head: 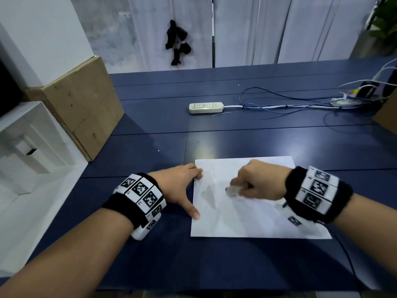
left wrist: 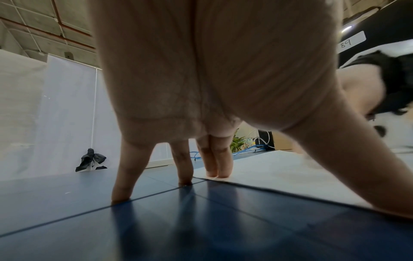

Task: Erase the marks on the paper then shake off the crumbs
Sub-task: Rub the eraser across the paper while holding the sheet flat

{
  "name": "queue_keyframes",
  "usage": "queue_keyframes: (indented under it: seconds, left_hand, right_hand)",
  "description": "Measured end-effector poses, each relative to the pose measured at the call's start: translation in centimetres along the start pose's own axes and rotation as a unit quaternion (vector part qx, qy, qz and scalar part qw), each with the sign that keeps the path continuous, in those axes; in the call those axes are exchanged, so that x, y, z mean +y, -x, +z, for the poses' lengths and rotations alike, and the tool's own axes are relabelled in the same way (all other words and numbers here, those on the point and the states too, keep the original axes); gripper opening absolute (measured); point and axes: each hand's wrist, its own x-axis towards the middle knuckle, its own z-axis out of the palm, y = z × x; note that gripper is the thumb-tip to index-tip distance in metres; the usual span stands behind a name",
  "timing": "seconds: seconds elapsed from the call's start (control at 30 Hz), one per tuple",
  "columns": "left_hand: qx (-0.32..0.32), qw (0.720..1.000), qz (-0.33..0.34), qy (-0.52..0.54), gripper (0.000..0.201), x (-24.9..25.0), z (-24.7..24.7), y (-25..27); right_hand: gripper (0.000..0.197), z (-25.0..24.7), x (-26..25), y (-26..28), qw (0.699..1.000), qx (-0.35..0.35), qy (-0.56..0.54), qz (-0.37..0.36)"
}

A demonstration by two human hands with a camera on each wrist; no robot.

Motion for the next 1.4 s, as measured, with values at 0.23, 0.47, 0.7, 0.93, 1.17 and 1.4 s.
queue_keyframes:
  seconds: [0.23,0.47,0.7,0.93,1.17,1.4]
  left_hand:
    - [-0.006,1.0,-0.002,-0.008,0.115,-0.2,0.1,-0.3]
    - [-0.005,1.0,-0.002,-0.007,0.114,-0.1,0.1,-0.2]
    - [-0.008,1.0,-0.001,-0.012,0.117,0.1,-0.1,-0.2]
    - [-0.008,1.0,-0.001,-0.004,0.118,-0.1,0.0,-0.4]
    - [-0.011,1.0,-0.004,-0.001,0.119,0.0,0.0,-0.3]
    - [-0.009,1.0,-0.004,-0.006,0.118,0.0,0.0,-0.2]
  right_hand:
    - [0.044,-0.3,-1.1,1.0,0.996,-0.062,-0.066,-0.027]
    - [0.055,0.1,-0.4,1.2,0.999,-0.02,-0.028,-0.01]
    - [0.059,-0.4,-0.2,0.3,0.998,-0.028,-0.047,0.019]
    - [0.054,0.1,-2.1,2.1,0.995,-0.049,-0.069,-0.044]
    - [0.067,-0.9,0.3,-0.1,0.999,-0.005,-0.036,0.035]
    - [0.019,0.1,-3.0,2.8,0.987,-0.113,-0.09,-0.069]
